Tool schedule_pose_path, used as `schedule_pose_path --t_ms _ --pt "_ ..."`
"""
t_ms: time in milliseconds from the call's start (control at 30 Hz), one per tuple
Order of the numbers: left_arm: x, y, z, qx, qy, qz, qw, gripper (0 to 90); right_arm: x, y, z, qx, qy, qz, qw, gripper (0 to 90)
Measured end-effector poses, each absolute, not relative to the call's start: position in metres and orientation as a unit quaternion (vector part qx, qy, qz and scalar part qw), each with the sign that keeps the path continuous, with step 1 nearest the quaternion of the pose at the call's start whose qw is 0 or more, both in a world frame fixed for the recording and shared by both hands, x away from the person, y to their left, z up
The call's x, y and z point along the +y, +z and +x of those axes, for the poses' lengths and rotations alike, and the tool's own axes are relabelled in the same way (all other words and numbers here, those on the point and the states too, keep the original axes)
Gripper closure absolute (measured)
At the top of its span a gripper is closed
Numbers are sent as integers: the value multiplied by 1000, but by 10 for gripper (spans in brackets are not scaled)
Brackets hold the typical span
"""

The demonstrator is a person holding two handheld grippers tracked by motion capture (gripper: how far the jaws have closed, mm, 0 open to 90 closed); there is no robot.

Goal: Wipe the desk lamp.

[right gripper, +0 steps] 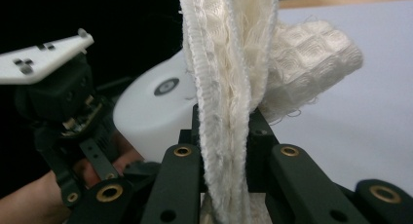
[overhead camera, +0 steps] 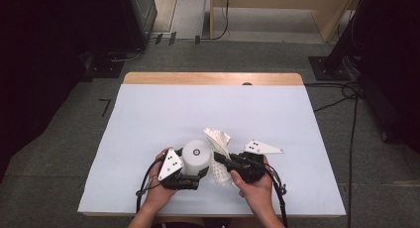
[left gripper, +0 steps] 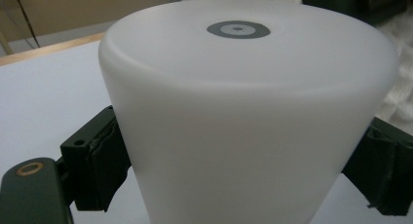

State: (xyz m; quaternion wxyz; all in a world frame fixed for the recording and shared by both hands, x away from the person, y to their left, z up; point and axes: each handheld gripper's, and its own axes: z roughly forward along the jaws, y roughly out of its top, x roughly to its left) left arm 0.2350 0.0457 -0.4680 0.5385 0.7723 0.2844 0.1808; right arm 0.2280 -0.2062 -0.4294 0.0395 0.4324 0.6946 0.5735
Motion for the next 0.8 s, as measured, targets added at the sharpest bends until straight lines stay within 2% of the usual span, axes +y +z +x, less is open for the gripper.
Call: schedule_pose_path --t_ms 200,333,633,800 --pt "50 -463 236 289 178 764 549 90 -200 -453 235 713 540 447 31 800" --pt "51 -464 237 286 179 766 547 90 -199 -461 238 710 534 459 7 801" --pt "47 -471 239 285 189 773 535 90 -206 -433 231 690 577 437 28 801" --pt "49 -481 241 271 190 772 542 88 -215 -434 234 686 575 444 34 799"
